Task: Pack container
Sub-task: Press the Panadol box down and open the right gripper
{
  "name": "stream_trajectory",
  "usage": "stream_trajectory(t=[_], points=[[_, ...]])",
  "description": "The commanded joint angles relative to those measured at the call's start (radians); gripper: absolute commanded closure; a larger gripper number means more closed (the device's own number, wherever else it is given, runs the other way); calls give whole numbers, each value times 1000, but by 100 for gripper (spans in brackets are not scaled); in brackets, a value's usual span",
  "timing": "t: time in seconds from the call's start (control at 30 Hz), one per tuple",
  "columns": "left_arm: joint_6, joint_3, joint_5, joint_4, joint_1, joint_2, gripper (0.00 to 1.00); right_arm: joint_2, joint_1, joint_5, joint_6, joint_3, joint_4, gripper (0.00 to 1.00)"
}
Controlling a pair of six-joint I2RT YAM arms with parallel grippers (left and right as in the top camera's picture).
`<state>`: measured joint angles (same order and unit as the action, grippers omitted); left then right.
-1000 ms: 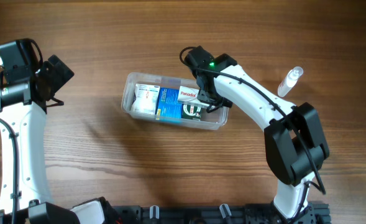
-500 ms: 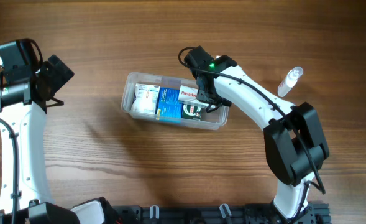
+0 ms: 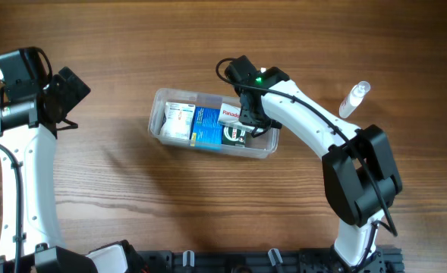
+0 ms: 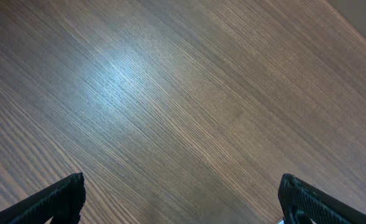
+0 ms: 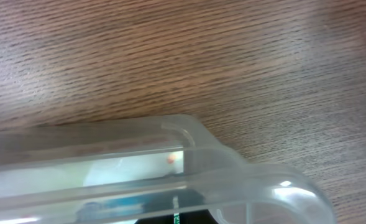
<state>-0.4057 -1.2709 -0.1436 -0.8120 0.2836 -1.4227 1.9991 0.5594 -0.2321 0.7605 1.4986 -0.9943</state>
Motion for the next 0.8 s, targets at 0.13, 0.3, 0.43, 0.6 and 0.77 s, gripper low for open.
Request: stream_trajectory(t=[0.13, 0.3, 0.43, 0.6, 0.77], points=[[5, -1, 1, 1, 5, 9, 0, 22, 2, 107, -108, 23, 63, 96], [5, -1, 1, 1, 5, 9, 0, 22, 4, 124, -137, 37, 70, 96], [5, -1, 1, 2, 5, 9, 0, 22, 4, 163, -172, 64, 77, 96], [5, -1, 1, 2, 5, 9, 0, 22, 4, 273, -241, 79, 128, 96], [5, -1, 1, 2, 5, 9, 0, 10, 4, 216, -234, 129, 70, 96]])
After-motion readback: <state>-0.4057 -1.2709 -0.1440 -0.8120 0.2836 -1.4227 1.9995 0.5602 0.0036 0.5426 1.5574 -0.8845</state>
